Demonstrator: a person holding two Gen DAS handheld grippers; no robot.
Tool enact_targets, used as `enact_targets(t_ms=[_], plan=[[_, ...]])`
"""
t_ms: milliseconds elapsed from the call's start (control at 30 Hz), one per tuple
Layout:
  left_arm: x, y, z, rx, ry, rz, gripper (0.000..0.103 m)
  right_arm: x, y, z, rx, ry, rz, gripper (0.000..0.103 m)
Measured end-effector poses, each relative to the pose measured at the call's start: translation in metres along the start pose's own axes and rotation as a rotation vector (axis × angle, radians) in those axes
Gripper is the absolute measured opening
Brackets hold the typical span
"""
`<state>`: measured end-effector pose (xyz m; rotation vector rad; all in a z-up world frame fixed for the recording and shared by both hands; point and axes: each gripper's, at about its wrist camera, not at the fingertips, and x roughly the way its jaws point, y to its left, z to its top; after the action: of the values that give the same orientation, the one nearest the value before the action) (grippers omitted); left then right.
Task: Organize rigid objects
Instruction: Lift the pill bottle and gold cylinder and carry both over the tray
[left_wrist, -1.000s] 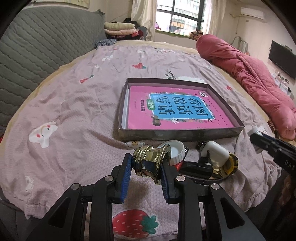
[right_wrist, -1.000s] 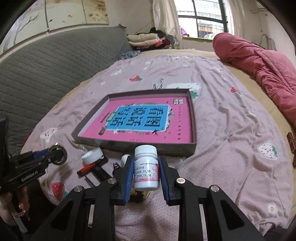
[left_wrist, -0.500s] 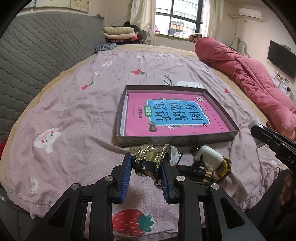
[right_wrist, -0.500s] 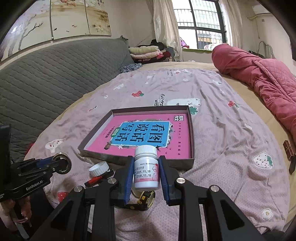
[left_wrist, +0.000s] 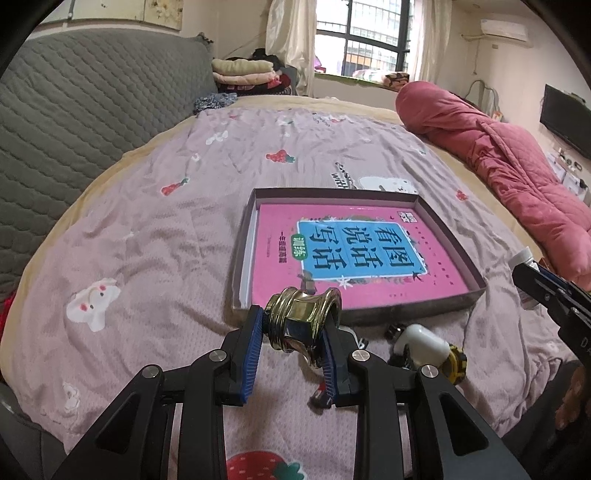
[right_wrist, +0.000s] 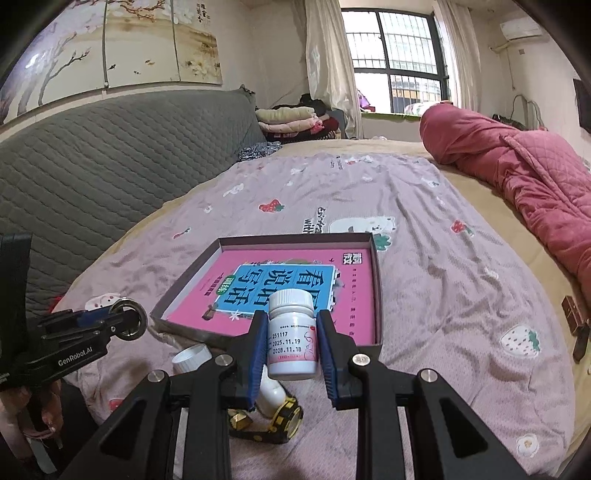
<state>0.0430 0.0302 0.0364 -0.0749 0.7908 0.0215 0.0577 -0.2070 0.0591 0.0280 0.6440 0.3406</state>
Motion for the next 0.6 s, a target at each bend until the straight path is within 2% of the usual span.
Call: enact_targets(t_ms=[600], plan=[[0.045, -0.001, 0.024, -0.025, 0.025, 0.029, 0.029, 0.03, -0.022, 0.017, 0.029, -0.018, 0.001, 0.027]])
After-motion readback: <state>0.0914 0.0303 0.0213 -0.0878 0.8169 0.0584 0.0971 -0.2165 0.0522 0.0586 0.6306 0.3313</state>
